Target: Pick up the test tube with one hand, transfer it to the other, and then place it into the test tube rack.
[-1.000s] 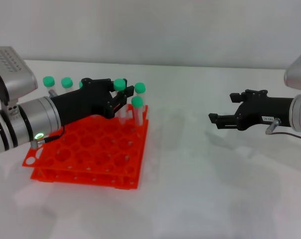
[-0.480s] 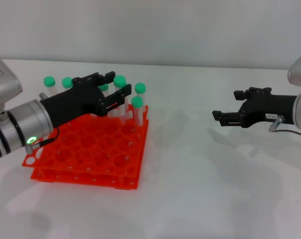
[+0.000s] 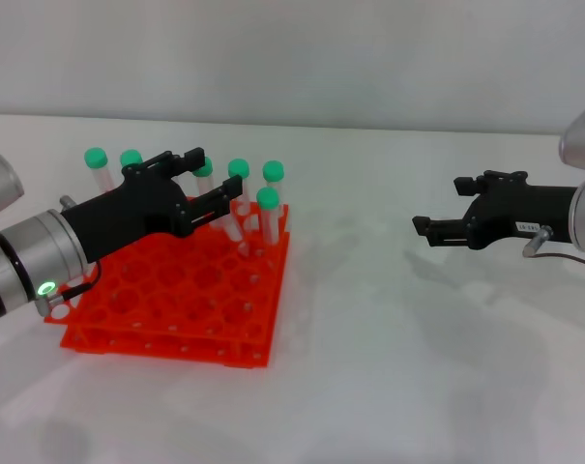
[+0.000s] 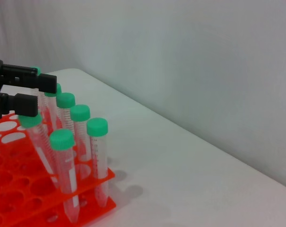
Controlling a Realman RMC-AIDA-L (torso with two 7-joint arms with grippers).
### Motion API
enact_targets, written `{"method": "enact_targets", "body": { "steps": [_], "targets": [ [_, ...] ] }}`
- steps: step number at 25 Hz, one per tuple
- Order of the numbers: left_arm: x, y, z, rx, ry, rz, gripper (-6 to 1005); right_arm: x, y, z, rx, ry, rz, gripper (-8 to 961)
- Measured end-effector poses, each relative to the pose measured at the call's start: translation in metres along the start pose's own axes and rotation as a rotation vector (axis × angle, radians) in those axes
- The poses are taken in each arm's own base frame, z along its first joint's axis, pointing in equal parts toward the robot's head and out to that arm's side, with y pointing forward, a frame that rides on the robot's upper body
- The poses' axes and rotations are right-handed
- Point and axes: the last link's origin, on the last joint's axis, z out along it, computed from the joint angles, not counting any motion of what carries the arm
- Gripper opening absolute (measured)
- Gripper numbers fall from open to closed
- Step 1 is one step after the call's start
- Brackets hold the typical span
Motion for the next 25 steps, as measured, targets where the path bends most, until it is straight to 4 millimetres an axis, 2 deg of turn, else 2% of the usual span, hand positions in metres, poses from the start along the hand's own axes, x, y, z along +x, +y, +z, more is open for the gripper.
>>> {"method": "enact_targets", "body": {
  "steps": [7, 11, 12, 13, 15, 18, 19, 20, 21, 25],
  "targets": [
    [0.002, -0.001, -0.001, -0.003, 0.003, 0.005, 714, 0.0, 0.001, 0.0, -0.003, -0.001, 0.004, 857],
    [0.01, -0.001, -0.011, -0.023, 0.056, 0.016, 713, -0.001, -0.002, -0.004, 0.01, -0.017, 0.013, 857],
    [0.022, -0.001, -0.037, -0.033, 0.156, 0.024, 712, -0.003, -0.005, -0.008, 0.023, -0.03, 0.014, 857],
    [0.023, -0.001, -0.041, -0.031, 0.169, 0.022, 712, -0.005, -0.007, -0.011, 0.033, -0.04, 0.014, 857],
    [0.03, -0.002, -0.072, -0.001, 0.264, 0.006, 711, -0.009, -0.013, -0.02, 0.061, -0.067, 0.013, 857],
    [0.026, -0.003, -0.117, 0.108, 0.371, -0.013, 711, -0.013, -0.025, -0.044, 0.129, -0.125, 0.01, 857],
    [0.017, -0.004, -0.144, 0.205, 0.407, -0.022, 710, -0.013, -0.028, -0.051, 0.147, -0.147, 0.012, 857],
    [0.017, -0.004, -0.144, 0.205, 0.407, -0.022, 710, -0.011, -0.033, -0.06, 0.166, -0.175, 0.017, 857],
    [0.012, -0.005, -0.159, 0.267, 0.417, -0.031, 710, -0.01, -0.036, -0.068, 0.18, -0.213, 0.025, 857],
    [-0.009, -0.007, -0.192, 0.419, 0.385, -0.078, 709, 0.011, -0.052, -0.104, 0.231, -0.382, 0.081, 857]
  ]
}}
